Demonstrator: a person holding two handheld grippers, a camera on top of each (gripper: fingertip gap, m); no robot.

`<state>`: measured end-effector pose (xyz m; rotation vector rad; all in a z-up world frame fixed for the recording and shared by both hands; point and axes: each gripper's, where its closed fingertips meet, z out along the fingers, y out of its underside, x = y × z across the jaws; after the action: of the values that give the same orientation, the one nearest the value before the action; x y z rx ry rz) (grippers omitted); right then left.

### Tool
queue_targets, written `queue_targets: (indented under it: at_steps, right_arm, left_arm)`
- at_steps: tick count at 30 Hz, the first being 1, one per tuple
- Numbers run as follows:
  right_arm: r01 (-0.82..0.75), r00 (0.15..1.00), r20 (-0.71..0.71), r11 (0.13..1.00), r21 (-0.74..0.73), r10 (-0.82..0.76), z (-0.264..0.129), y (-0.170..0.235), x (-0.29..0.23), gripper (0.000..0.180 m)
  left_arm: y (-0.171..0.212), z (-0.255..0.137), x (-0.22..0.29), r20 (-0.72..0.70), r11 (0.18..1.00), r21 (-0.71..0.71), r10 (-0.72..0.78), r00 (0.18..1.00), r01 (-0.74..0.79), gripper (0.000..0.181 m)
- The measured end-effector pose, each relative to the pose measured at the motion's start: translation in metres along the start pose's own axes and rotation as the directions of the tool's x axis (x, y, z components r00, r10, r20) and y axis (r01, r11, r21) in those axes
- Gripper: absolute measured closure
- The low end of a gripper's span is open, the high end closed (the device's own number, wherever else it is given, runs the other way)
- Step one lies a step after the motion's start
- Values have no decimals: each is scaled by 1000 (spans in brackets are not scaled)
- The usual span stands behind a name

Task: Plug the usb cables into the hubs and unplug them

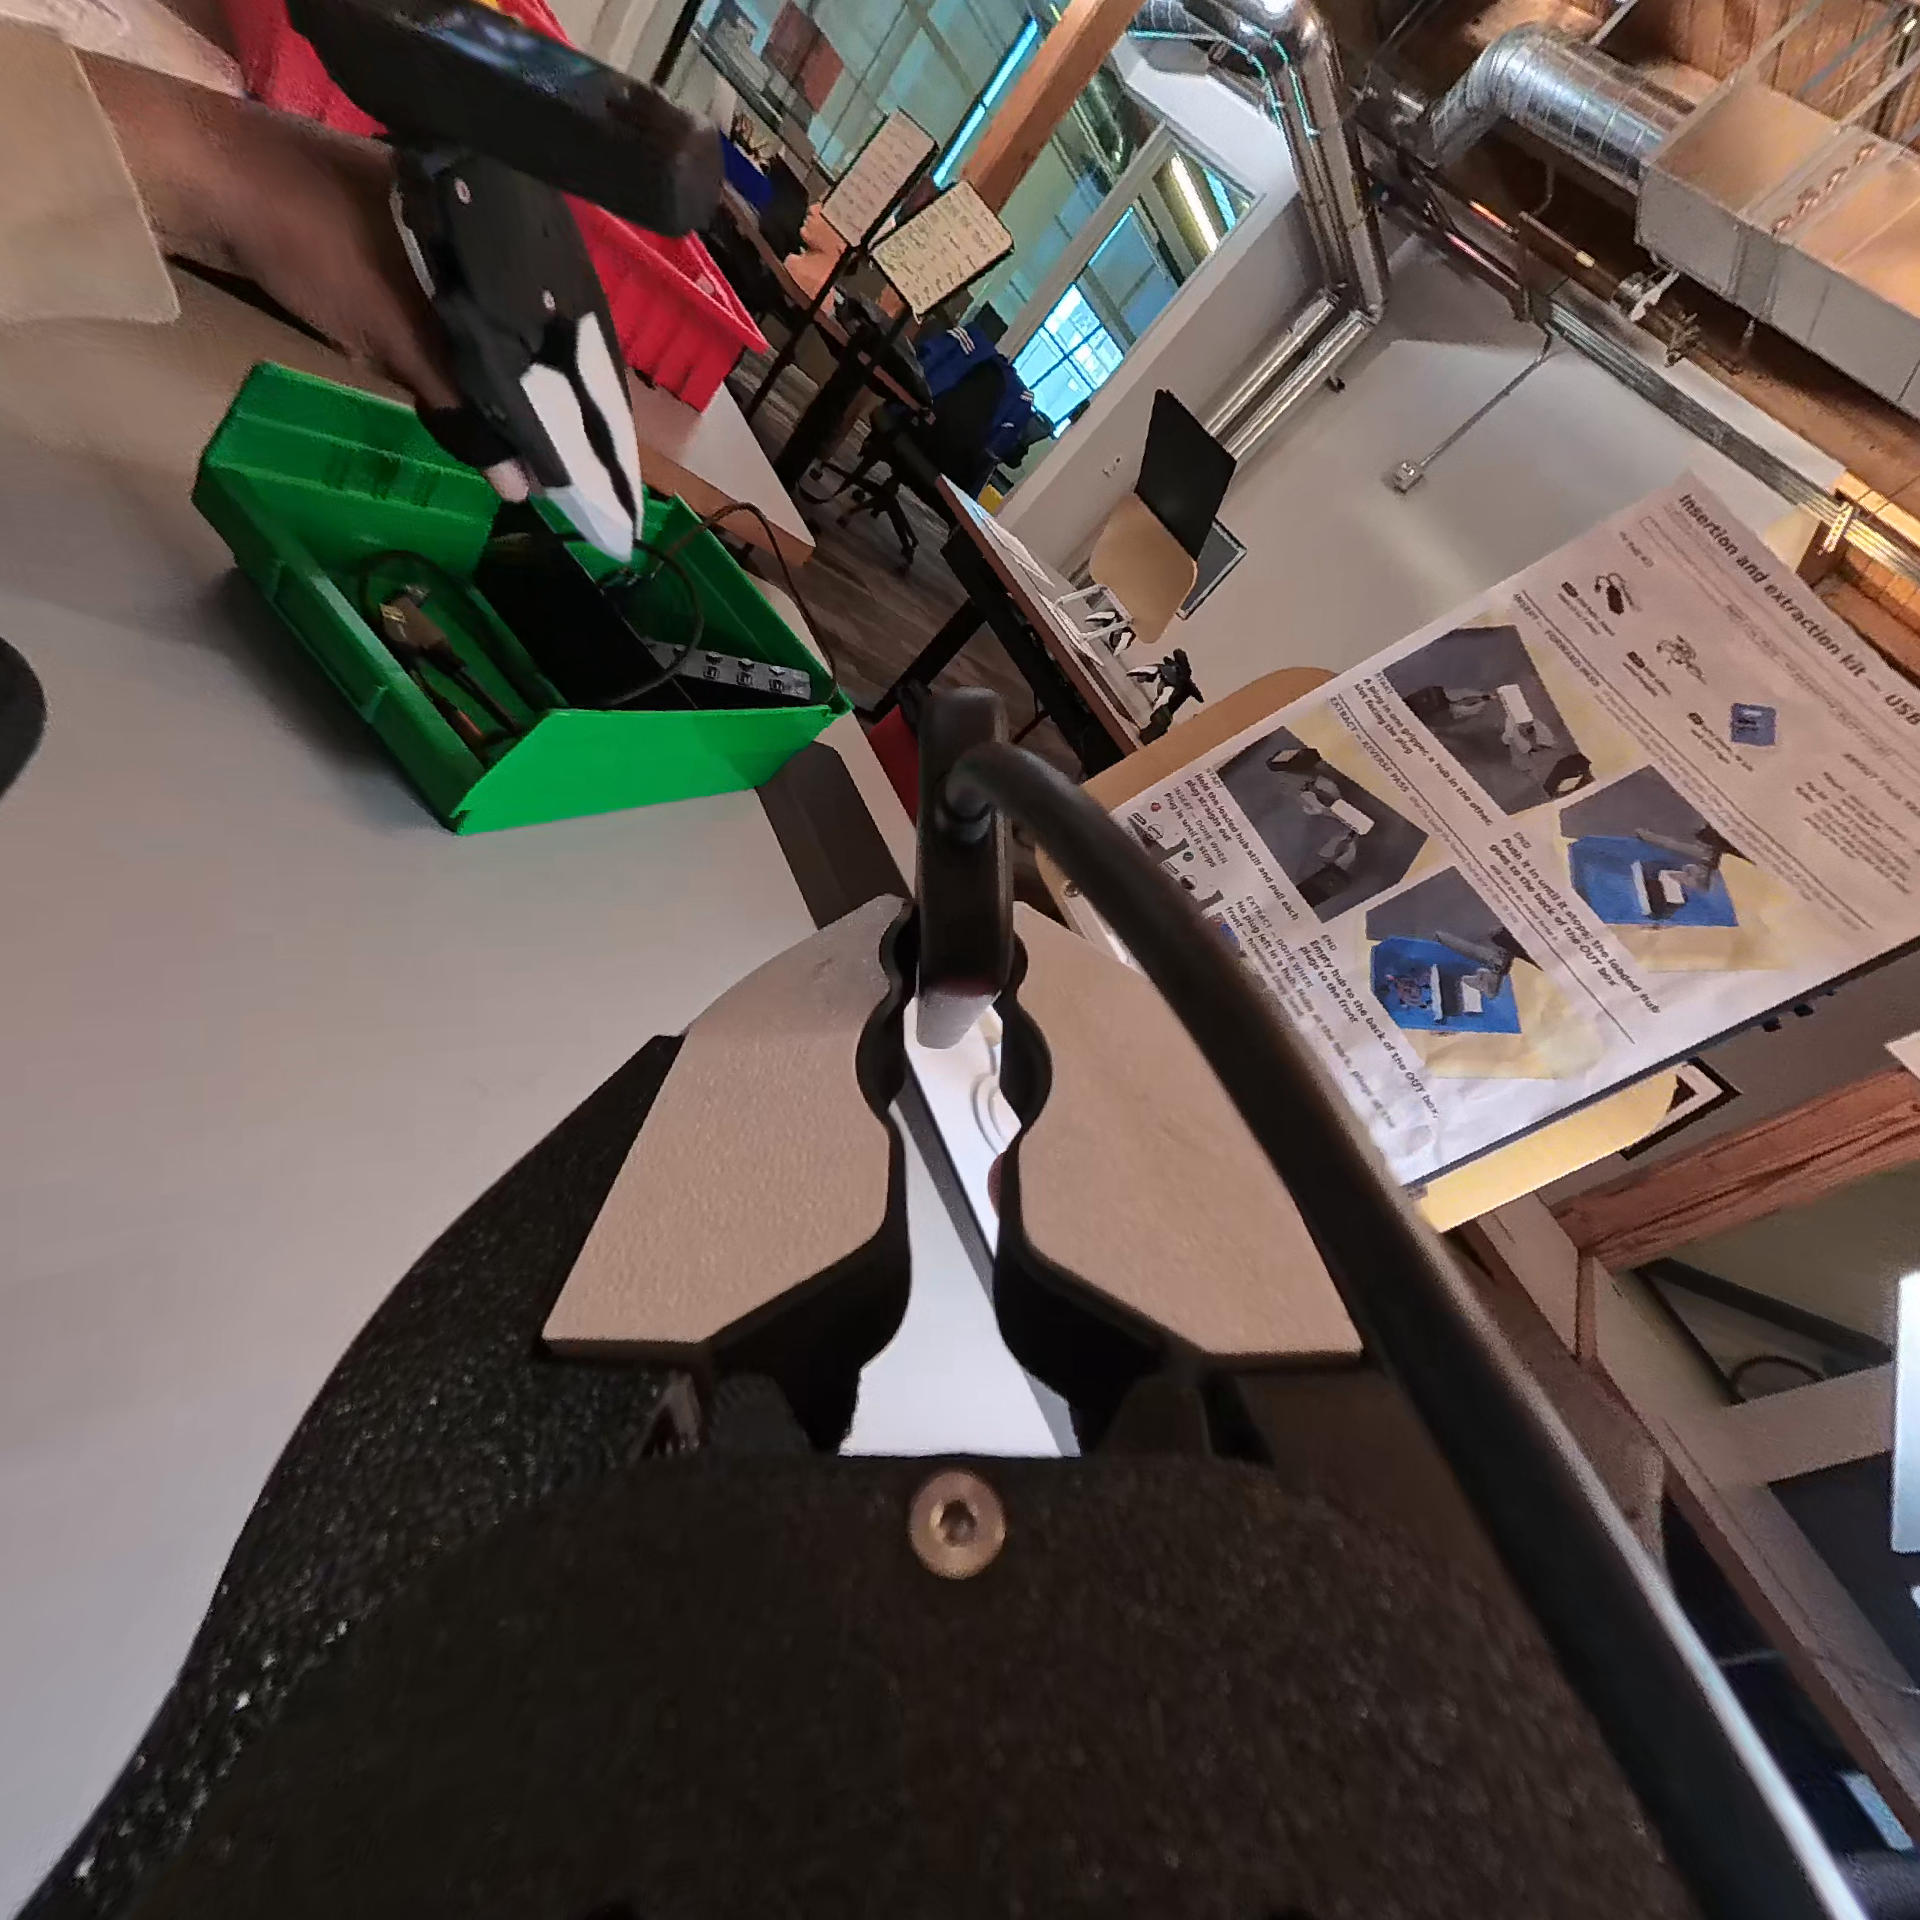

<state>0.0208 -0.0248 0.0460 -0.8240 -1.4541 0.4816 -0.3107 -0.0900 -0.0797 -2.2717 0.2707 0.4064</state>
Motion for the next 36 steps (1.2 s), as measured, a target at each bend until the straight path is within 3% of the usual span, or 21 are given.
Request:
queue_targets:
  at_steps: [1,8,13,23,36]
  right_arm:
    - [-11,1000,-3,1000,0,11,-2,-1,-2,167]
    - [-103,994,-19,995,9,103,-29,7,-26,167]
    - [-155,988,-13,988,10,155,-43,19,-49,167]
    - [-241,970,30,969,52,239,-35,17,-70,167]
    - [-248,963,124,967,62,239,12,22,-25,167]
  left_arm:
    - [-3,-6,0,11,999,30,-12,1000,12,176]
    - [-18,-54,4,148,966,257,-73,986,33,177]
    - [-33,-94,19,152,909,415,-116,982,43,177]
    - [-48,-129,43,159,877,480,-72,985,-13,177]
    - [-104,-133,11,161,829,556,-39,986,-58,176]
